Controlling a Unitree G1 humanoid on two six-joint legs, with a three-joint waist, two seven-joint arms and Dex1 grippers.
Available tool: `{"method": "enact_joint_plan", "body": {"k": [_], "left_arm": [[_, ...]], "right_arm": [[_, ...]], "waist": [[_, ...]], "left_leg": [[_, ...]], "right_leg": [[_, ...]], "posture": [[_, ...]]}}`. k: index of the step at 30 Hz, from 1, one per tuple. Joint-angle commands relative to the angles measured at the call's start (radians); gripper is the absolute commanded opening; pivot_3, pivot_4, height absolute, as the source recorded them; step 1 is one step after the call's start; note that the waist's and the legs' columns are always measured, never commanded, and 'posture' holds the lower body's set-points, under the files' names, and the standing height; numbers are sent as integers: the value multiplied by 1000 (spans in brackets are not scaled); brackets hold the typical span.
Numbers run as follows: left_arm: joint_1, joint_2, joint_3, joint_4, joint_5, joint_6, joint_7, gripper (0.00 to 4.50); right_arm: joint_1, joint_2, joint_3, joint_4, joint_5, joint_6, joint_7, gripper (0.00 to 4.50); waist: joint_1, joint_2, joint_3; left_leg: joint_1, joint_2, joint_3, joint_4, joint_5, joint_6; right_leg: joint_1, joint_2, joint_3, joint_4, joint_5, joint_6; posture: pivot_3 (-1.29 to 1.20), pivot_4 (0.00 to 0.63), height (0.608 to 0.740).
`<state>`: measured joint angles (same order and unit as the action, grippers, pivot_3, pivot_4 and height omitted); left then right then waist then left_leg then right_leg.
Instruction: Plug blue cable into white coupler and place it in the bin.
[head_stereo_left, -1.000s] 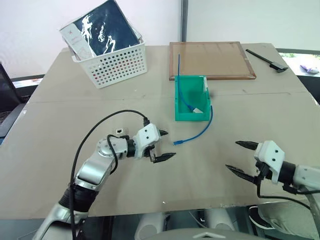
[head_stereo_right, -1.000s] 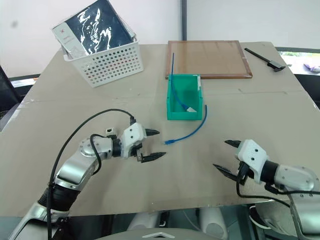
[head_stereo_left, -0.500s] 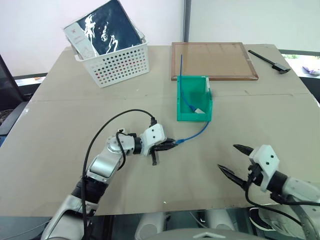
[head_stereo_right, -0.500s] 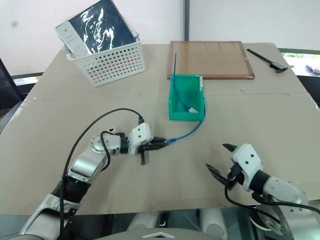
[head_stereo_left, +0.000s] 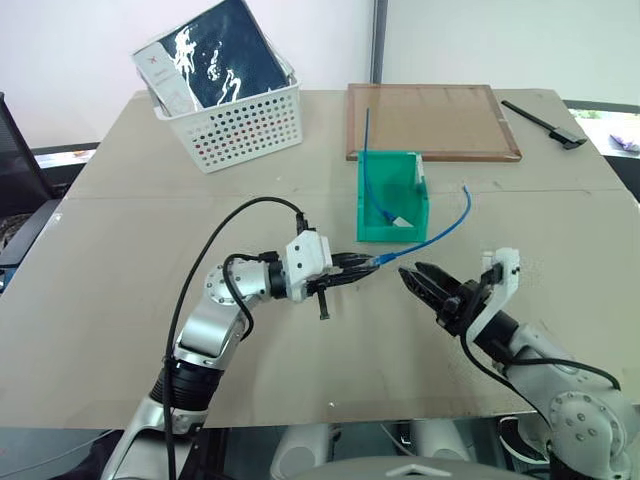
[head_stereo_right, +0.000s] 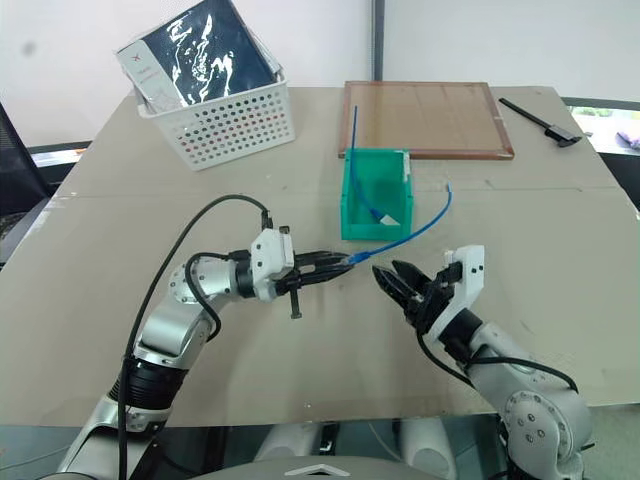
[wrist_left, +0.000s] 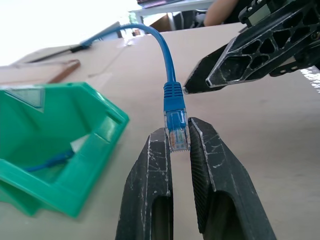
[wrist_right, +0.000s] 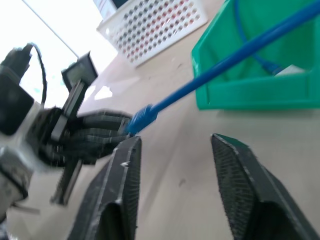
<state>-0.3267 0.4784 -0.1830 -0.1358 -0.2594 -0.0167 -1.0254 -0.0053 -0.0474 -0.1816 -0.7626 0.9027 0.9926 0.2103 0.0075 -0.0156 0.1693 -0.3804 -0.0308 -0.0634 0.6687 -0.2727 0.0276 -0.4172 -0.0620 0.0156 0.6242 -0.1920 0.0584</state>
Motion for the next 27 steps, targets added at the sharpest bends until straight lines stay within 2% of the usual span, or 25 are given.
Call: {"method": "enact_joint_plan", "body": {"k": [1, 8, 17, 18, 20, 23, 27], "left_arm": [[-27, -8, 11, -16, 26, -68, 25, 0], [-33, -13, 5, -16, 44, -89, 47, 0], [-30, -15, 3, -26, 49, -104, 68, 0], [-28, -14, 4, -27, 49, -105, 68, 0], [-26, -13, 4, -30, 49, -108, 70, 0], [-25, -13, 3, -31, 49, -112, 72, 0], [-24, -12, 2, -30, 49, -121, 70, 0]], "right_arm": [[-65, 7, -1, 4, 120, 15, -78, 2242], [-124, -39, 21, 51, 254, 13, -161, 2242], [-148, -105, 52, 89, 333, -18, -204, 2242], [-148, -110, 56, 91, 338, -22, -208, 1807], [-148, -119, 60, 95, 347, -31, -215, 1478], [-149, -134, 68, 101, 361, -44, -224, 149], [-150, -153, 79, 108, 379, -61, -230, 63]], "waist": [[-4, 0, 0], [-16, 0, 0], [-22, 0, 0], [-22, 0, 0], [-22, 0, 0], [-22, 0, 0], [-22, 0, 0]], "left_leg": [[0, 0, 0, 0, 0, 0], [0, 0, 0, 0, 0, 0], [0, 0, 0, 0, 0, 0], [0, 0, 0, 0, 0, 0], [0, 0, 0, 0, 0, 0], [0, 0, 0, 0, 0, 0], [0, 0, 0, 0, 0, 0]], "right_leg": [[0, 0, 0, 0, 0, 0], [0, 1, 0, 0, 0, 0], [0, 1, 0, 0, 0, 0], [0, 1, 1, 0, 0, 0], [0, 1, 1, 0, 0, 0], [0, 1, 1, 0, 0, 0], [0, 2, 1, 0, 0, 0]], "posture": [[0, 150, 740], [0, 150, 740], [0, 150, 740], [0, 150, 740], [0, 150, 740], [0, 150, 740], [0, 150, 740]]}}
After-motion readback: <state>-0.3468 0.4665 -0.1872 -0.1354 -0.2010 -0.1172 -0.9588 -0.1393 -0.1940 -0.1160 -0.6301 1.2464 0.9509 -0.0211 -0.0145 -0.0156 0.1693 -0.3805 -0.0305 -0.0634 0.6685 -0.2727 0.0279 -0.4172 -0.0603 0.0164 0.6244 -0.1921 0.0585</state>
